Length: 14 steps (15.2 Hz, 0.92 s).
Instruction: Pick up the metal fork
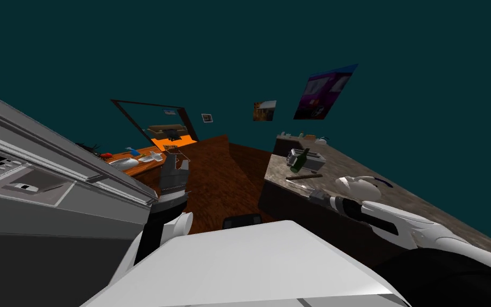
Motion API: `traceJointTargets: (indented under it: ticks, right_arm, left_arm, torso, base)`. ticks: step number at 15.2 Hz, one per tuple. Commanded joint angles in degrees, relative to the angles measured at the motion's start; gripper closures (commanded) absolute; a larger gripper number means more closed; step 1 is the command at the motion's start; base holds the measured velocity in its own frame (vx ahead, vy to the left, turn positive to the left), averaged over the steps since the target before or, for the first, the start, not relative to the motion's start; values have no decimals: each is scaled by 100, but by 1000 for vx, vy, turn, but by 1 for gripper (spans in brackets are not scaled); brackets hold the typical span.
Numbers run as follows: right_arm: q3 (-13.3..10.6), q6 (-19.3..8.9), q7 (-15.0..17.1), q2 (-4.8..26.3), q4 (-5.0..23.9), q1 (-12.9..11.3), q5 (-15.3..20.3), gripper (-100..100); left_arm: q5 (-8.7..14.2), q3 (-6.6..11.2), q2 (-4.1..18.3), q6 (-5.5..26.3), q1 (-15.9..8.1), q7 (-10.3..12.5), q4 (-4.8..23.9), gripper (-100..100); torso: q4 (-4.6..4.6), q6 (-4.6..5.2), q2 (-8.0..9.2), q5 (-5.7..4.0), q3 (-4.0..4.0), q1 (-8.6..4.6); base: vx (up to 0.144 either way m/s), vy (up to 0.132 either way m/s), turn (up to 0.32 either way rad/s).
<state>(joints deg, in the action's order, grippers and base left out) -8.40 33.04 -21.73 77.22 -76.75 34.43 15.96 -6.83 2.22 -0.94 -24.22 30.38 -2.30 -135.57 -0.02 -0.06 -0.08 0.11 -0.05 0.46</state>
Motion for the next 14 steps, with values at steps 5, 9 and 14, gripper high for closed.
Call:
traceJointTargets:
  ticks: [5, 9, 14]
  right_arm:
    - [-318, -48, -206, 634, 622, 26, 443, -100]
    - [-520, -76, -301, 880, 916, 35, 665, -100]
    - [-883, -127, -445, 1175, 1371, 70, 1020, -100]
  left_arm:
    - [0, 0, 0, 0, 0, 0, 0, 0]
    - [0, 0, 0, 0, 0, 0, 0, 0]
    - [0, 0, 0, 0, 0, 0, 0, 0]
  torso:
    - [0, -1, -3, -1, -1, -4]
    - [-2, -2, -10, 1, -6, -1]
    - [0, 1, 1, -2, 1, -8]
  base:
    - [35, 94, 193]
    - [50, 89, 210]
    - [39, 77, 173]
